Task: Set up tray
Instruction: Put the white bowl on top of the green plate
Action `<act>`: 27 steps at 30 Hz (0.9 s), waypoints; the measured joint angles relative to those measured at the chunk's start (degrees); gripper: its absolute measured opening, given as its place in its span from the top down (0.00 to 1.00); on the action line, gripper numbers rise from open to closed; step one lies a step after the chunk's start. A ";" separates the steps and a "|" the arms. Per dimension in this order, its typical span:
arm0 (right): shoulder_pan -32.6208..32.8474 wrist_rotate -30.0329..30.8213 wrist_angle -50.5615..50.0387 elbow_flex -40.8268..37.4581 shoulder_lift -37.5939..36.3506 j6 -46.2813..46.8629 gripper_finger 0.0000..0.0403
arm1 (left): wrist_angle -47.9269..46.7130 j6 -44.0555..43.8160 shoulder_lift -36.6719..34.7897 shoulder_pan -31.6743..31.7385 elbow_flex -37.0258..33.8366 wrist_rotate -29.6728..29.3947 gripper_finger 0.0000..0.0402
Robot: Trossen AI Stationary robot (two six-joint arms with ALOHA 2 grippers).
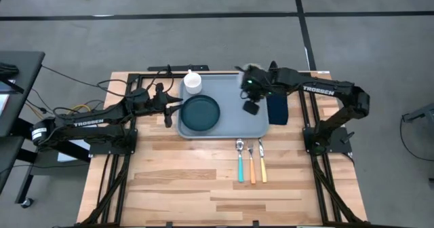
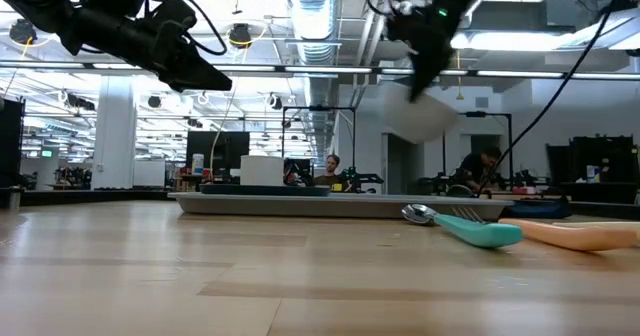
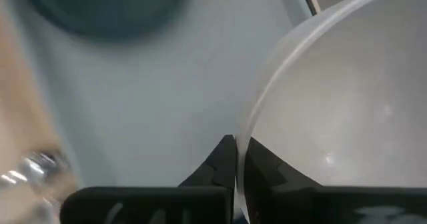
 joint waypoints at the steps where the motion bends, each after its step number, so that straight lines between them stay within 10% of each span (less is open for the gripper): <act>1: 0.43 -1.60 1.65 1.55 1.36 -0.97 1.00 | 0.00 -0.03 0.01 0.00 0.01 -0.01 0.74; 18: 9.33 -11.77 -12.28 45.90 38.46 -18.50 1.00 | -13.46 -0.22 -5.39 -0.02 5.19 -4.68 0.74; 27: 11.34 -12.77 -19.14 56.47 47.83 -22.66 1.00 | -16.88 0.30 -9.75 -0.01 5.19 -9.60 0.74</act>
